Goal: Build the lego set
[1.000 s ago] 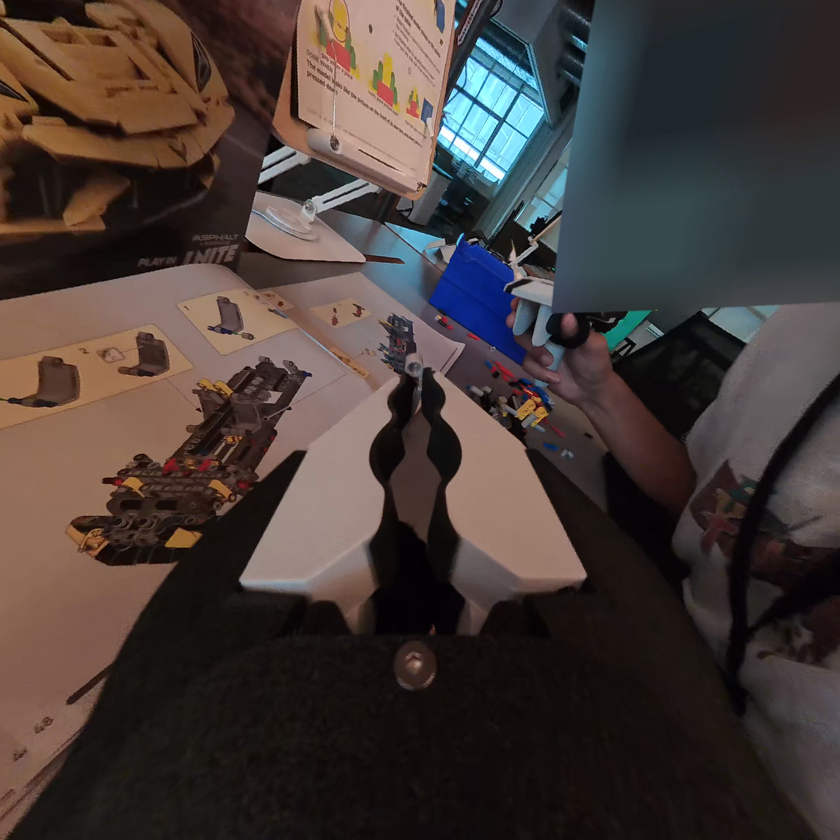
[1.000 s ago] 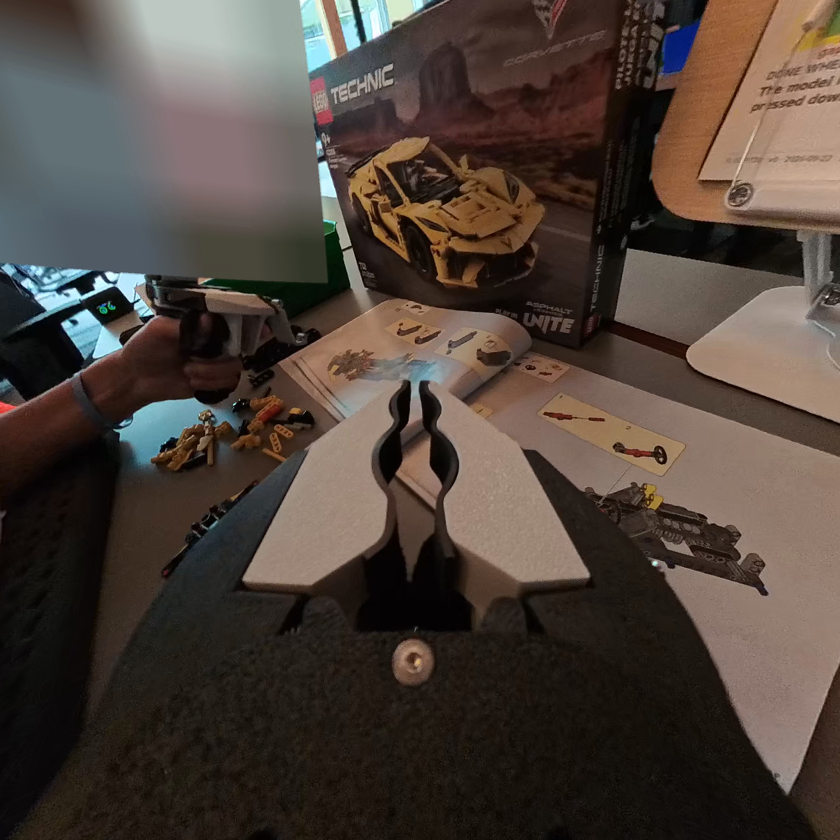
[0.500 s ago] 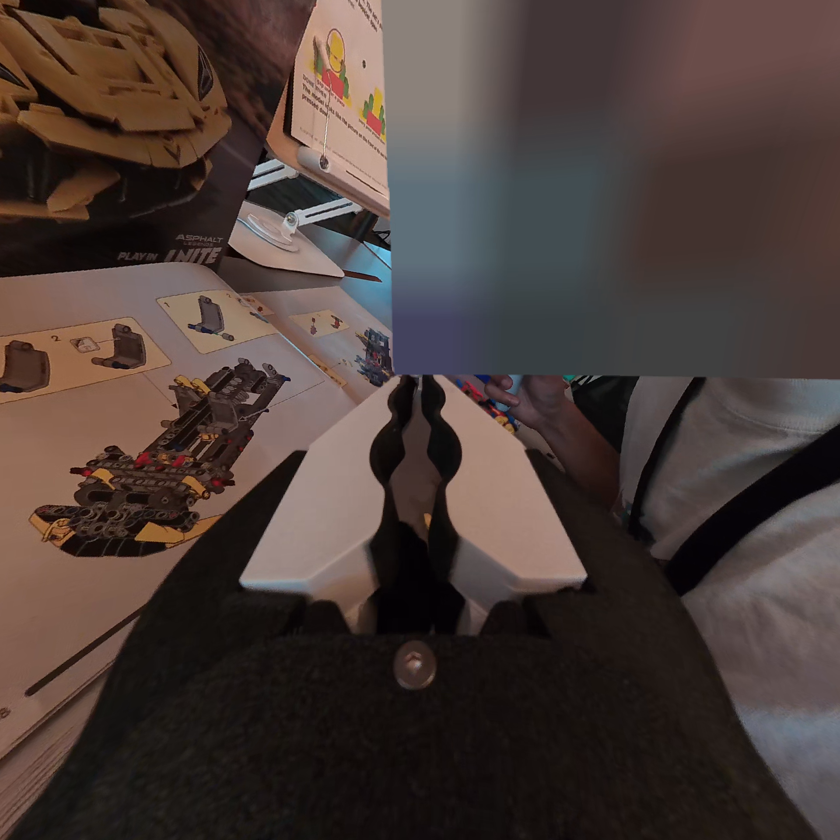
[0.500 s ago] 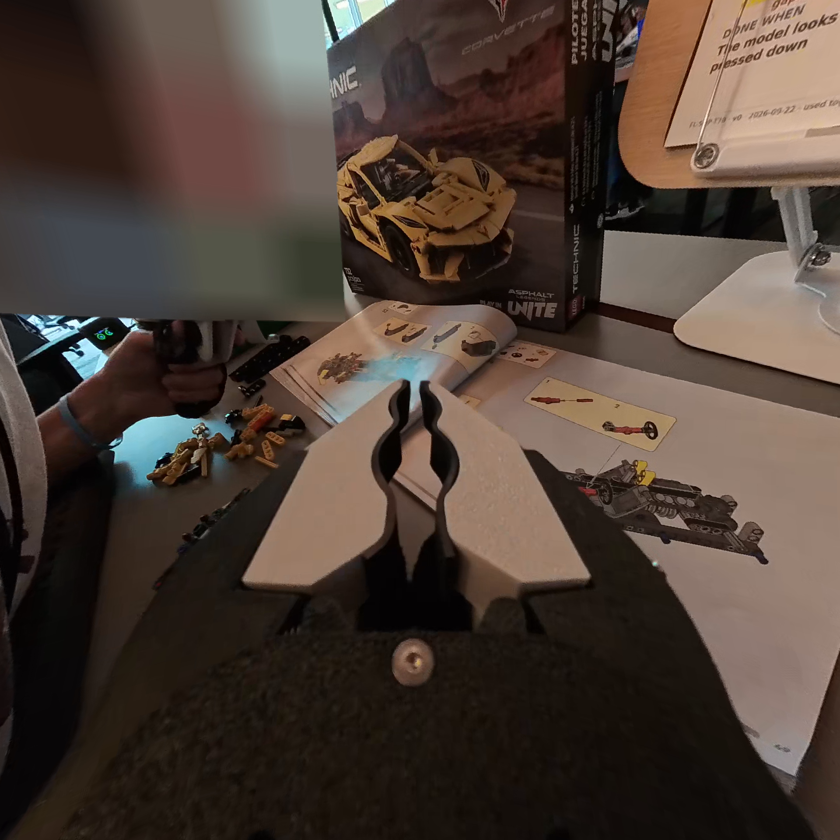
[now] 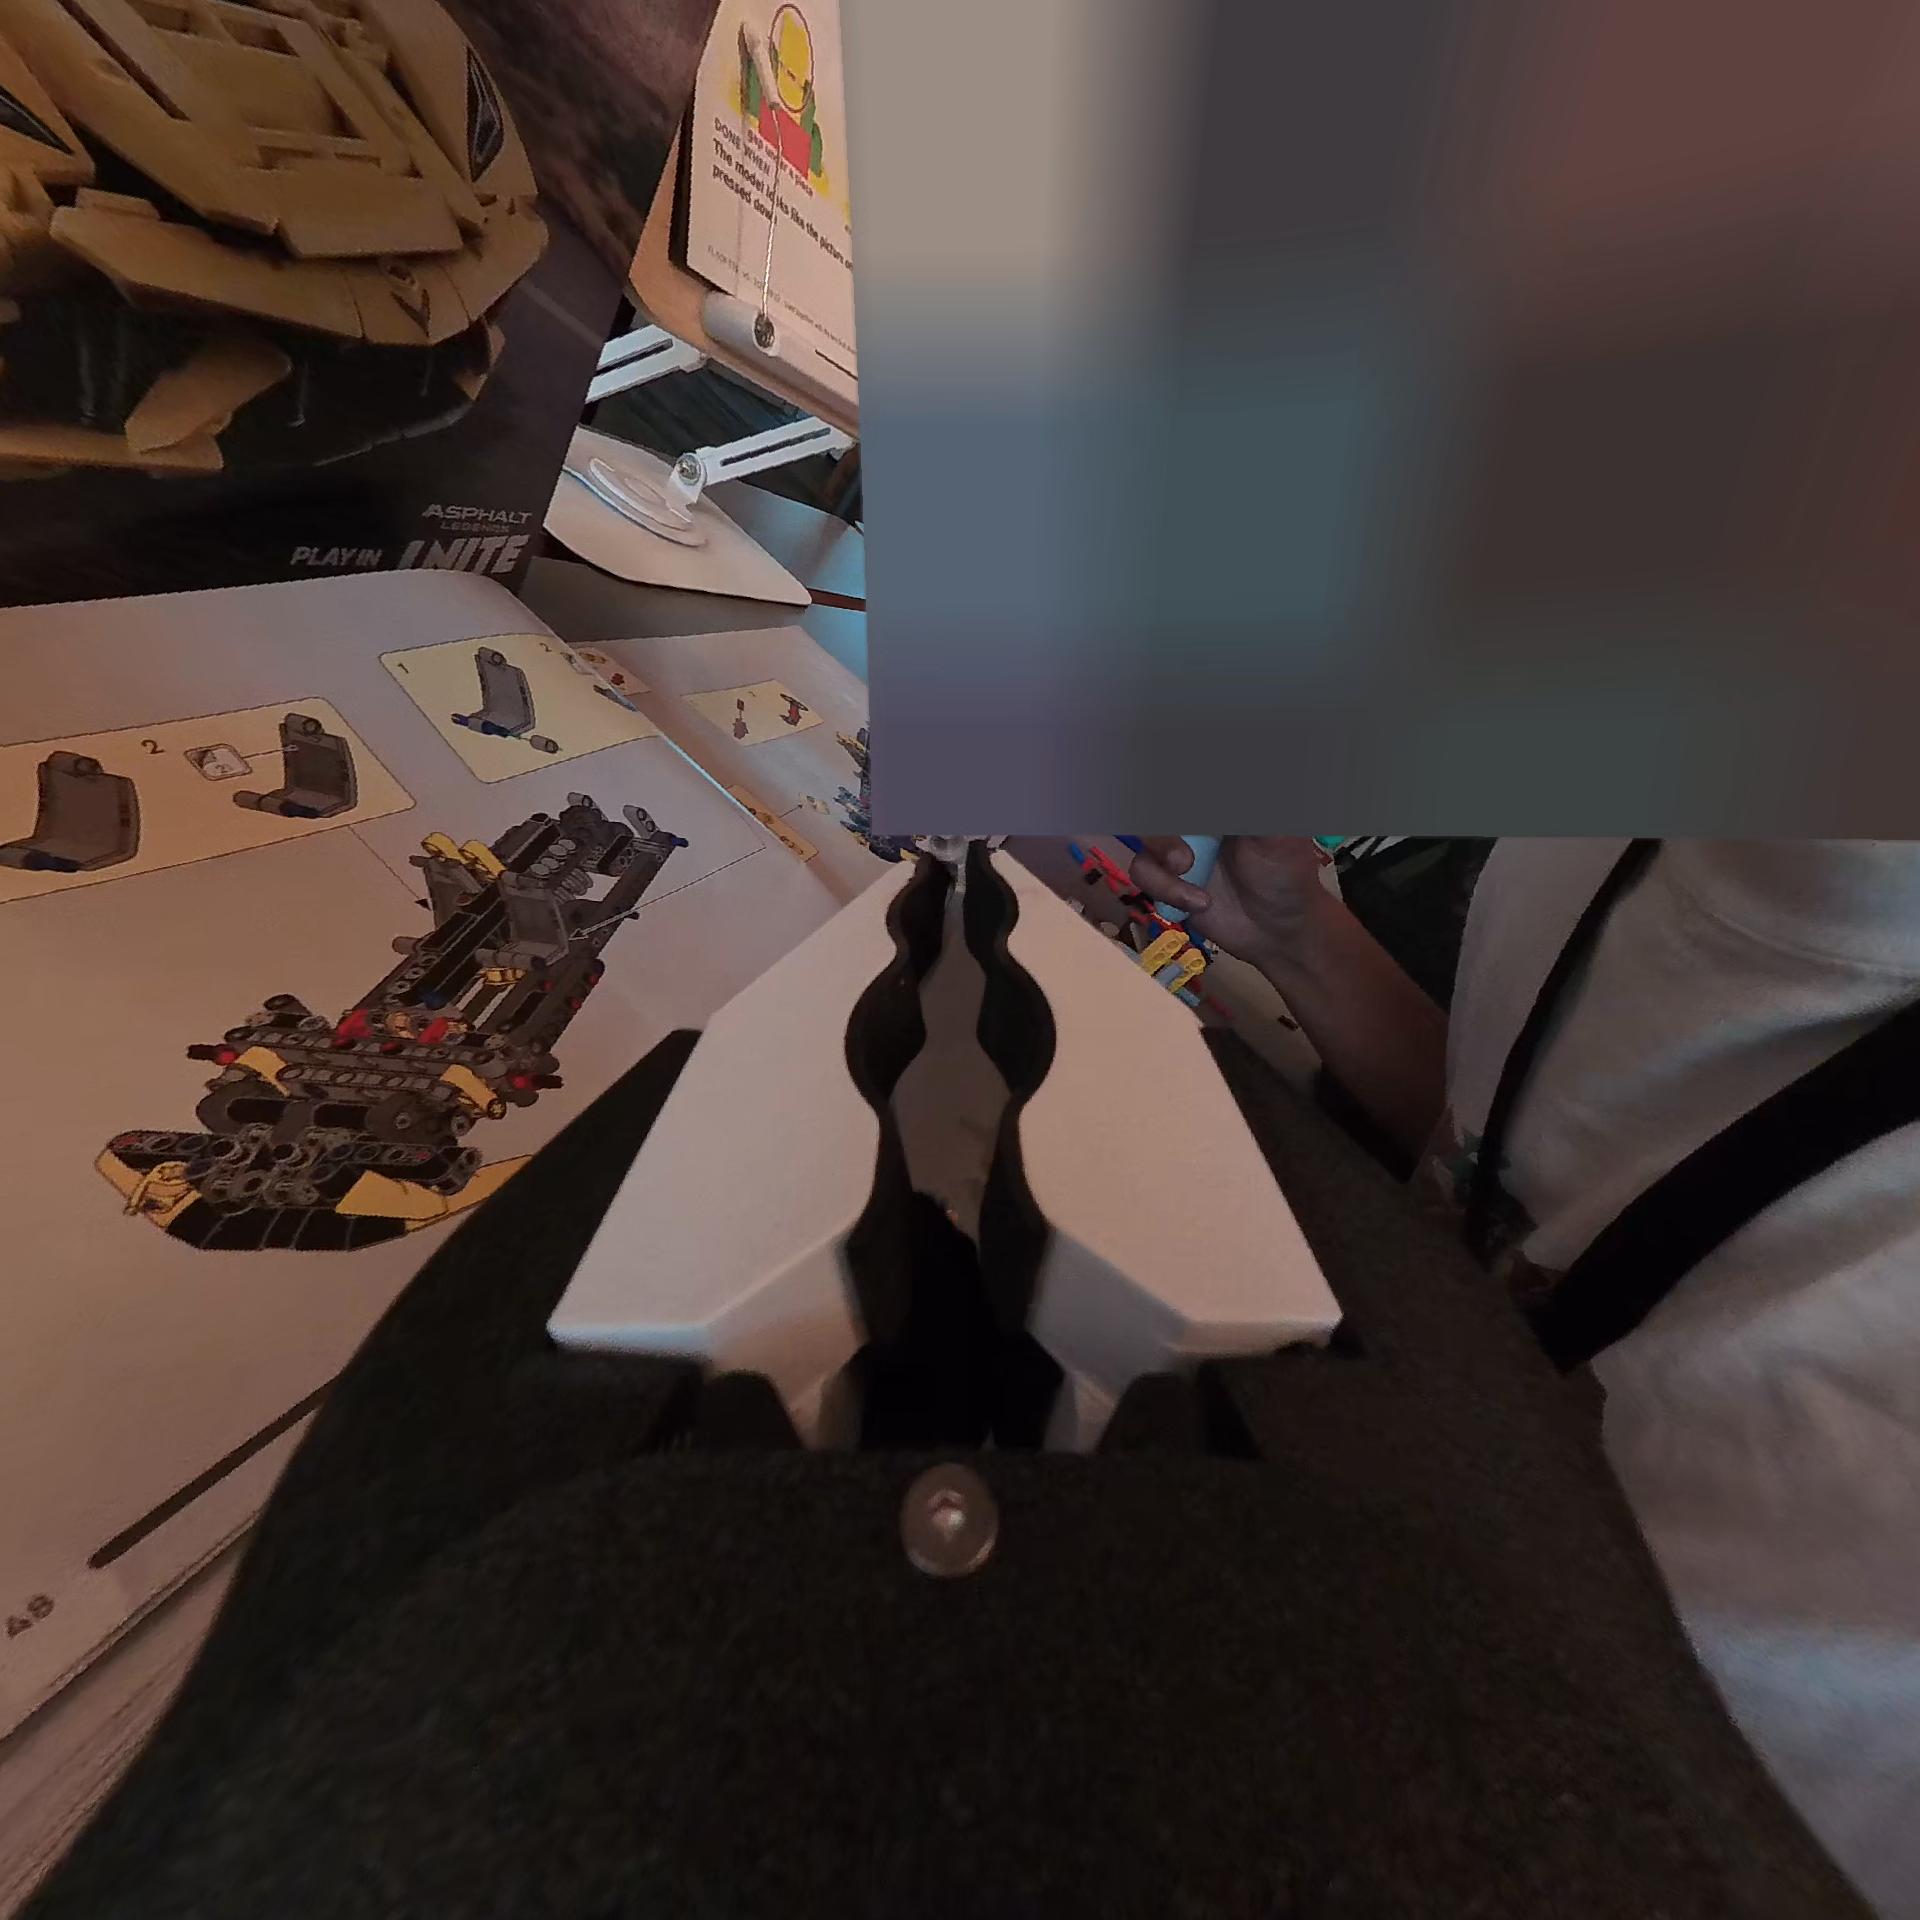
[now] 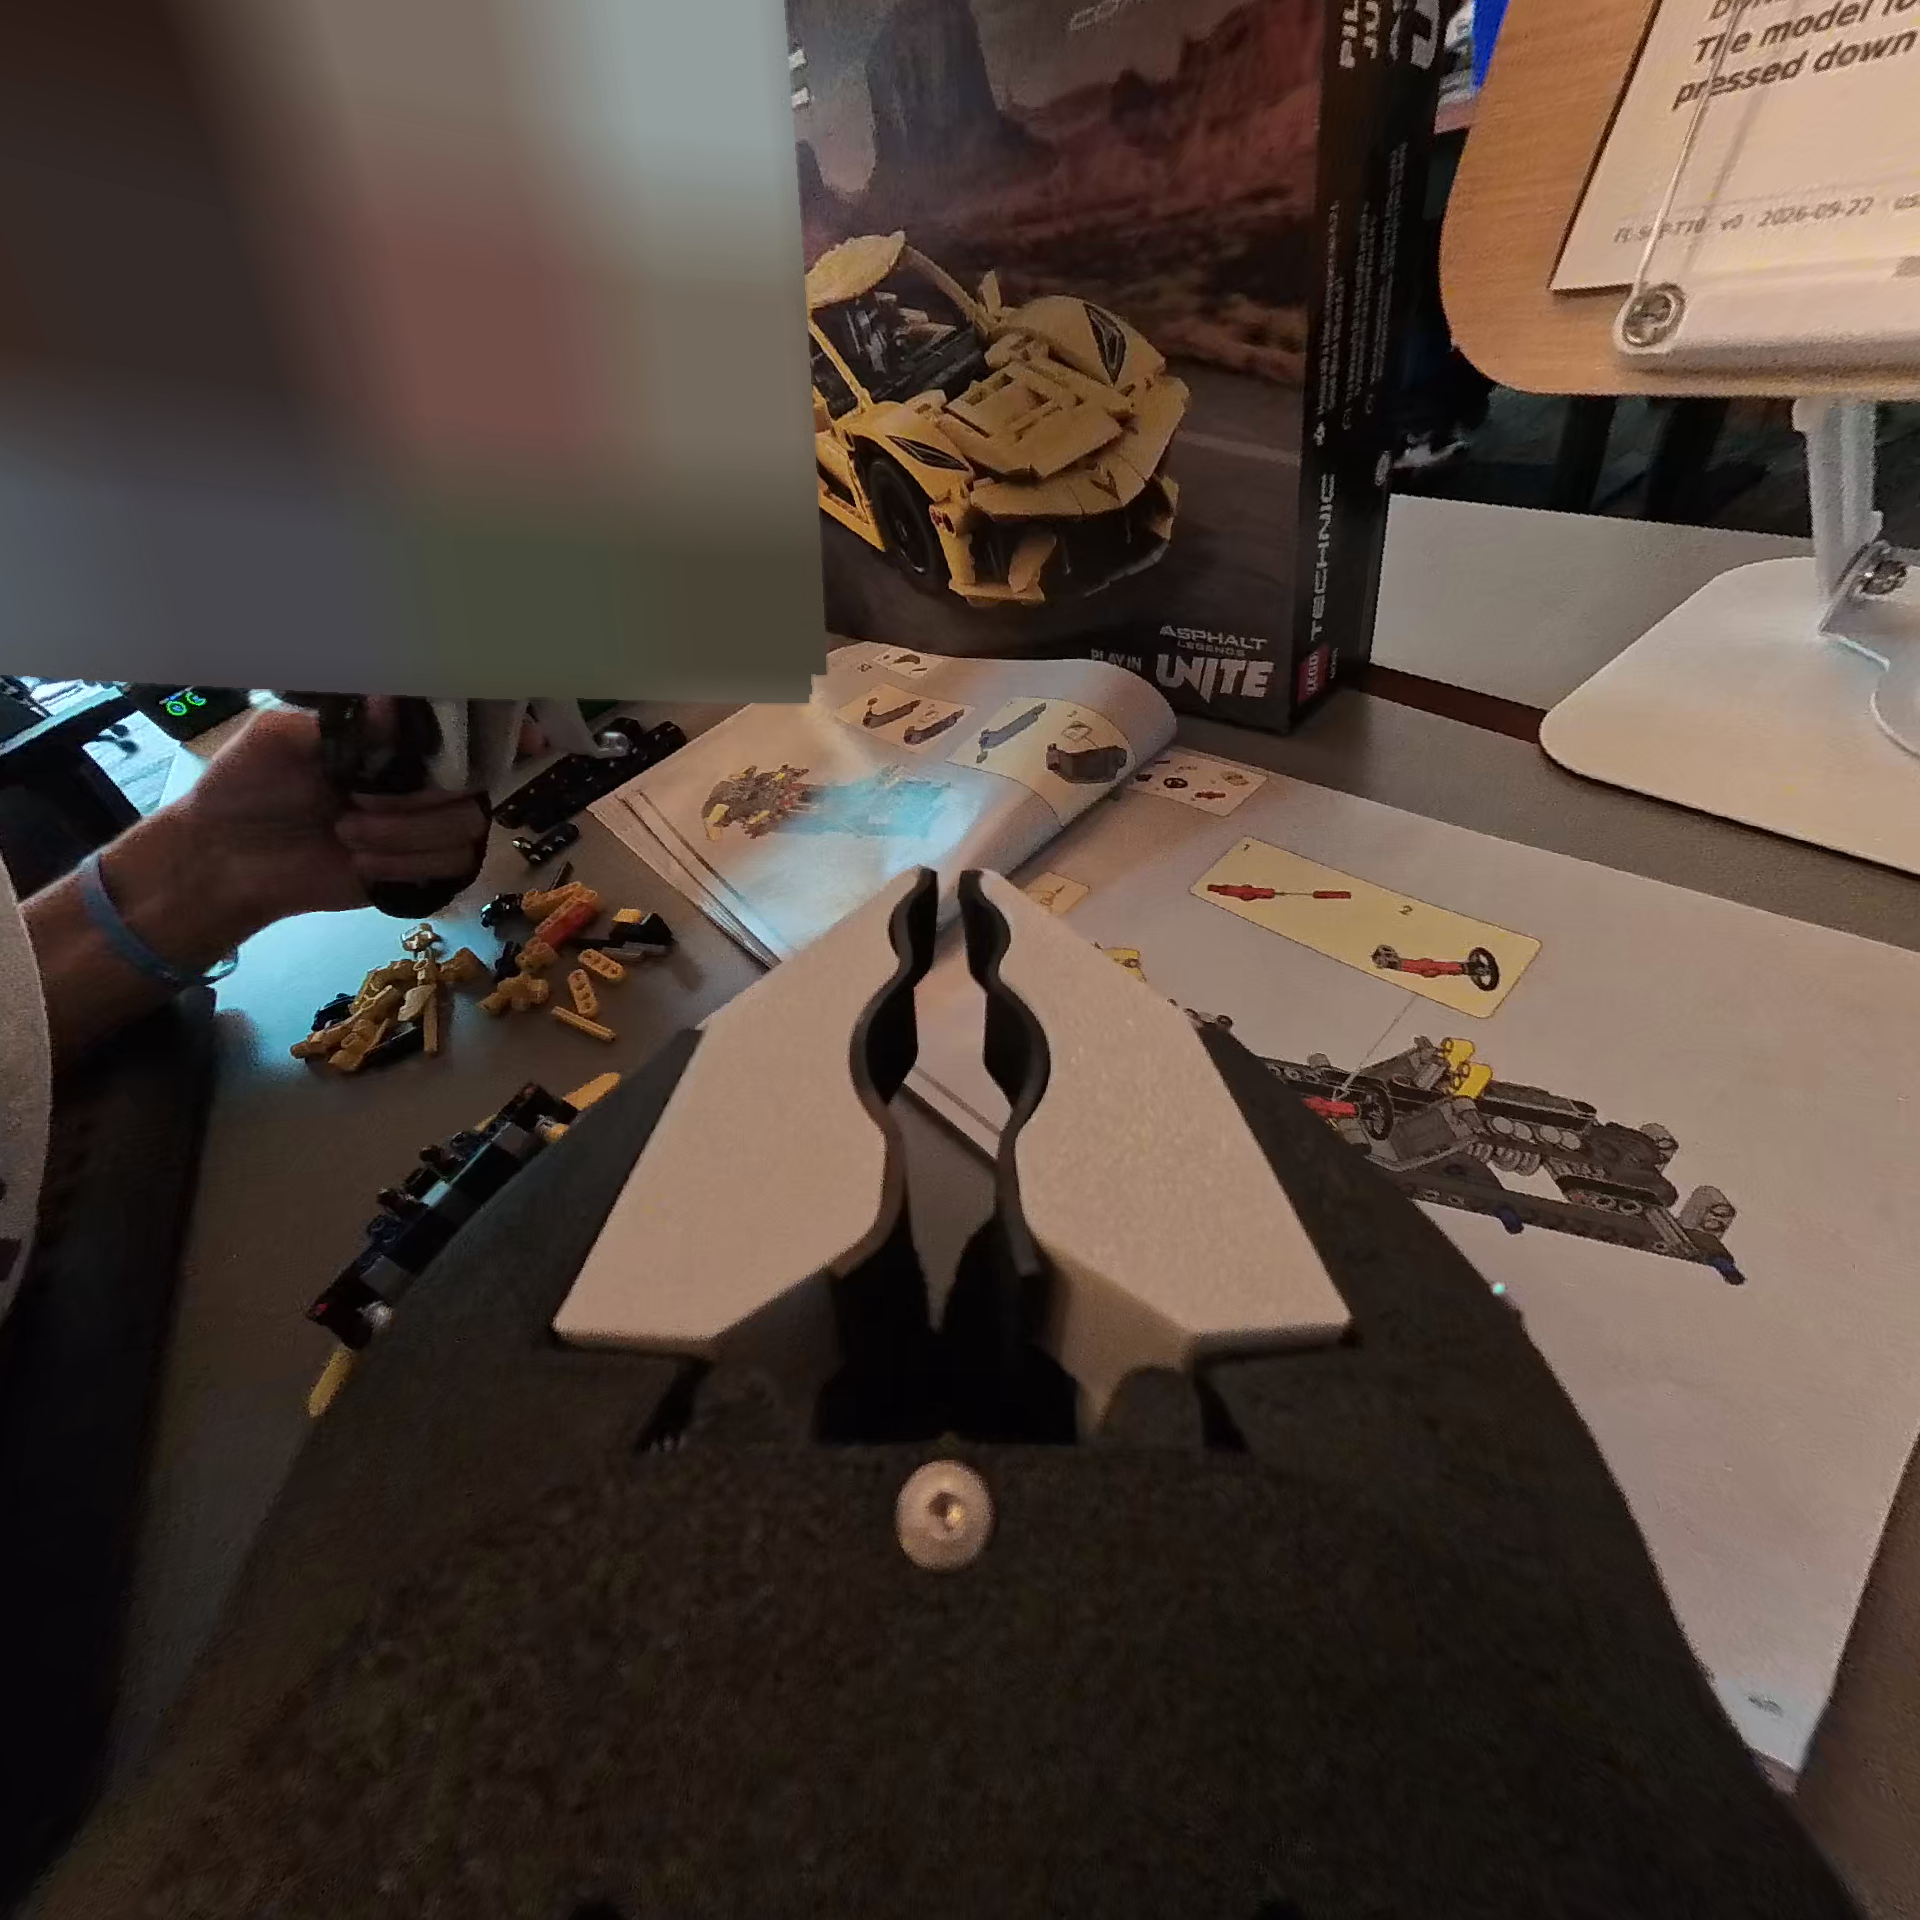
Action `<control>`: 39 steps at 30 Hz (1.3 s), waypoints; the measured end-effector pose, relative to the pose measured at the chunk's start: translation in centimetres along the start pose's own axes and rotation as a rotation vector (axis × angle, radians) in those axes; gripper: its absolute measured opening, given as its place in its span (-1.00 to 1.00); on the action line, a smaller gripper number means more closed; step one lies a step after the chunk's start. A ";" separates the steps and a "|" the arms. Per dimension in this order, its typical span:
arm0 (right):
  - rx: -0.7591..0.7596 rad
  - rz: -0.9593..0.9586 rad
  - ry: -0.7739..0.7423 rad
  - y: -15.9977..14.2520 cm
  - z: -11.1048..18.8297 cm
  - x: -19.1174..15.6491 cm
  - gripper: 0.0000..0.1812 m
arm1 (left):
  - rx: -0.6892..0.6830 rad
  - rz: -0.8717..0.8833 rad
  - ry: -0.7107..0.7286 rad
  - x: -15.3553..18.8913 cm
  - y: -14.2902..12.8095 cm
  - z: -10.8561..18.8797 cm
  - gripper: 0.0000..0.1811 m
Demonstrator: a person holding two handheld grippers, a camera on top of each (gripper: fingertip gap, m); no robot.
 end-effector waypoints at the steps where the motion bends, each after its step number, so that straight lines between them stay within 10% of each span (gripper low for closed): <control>1: 0.001 0.001 0.010 0.1 -0.1 -0.2 -0.95 | -0.003 0.001 0.002 -0.1 -0.1 0.0 -0.98; 19: -0.065 0.099 0.584 0.4 -3.7 -16.4 -0.85 | -0.133 -0.093 -0.514 10.7 -3.6 -3.3 -0.98; 39: 0.050 -0.004 0.586 0.5 -1.4 -17.0 -0.98 | -0.113 -0.219 -0.556 13.1 -5.1 -3.7 -0.98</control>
Point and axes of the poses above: each gripper's, where its closed fingertips meet, z back along the fingers, y out of its top, x = y × z across the jaws, the point moved 4 cm from there along z, back along the fingers, and after that the axes turned 14 degrees about x, right-handed, at the moved point
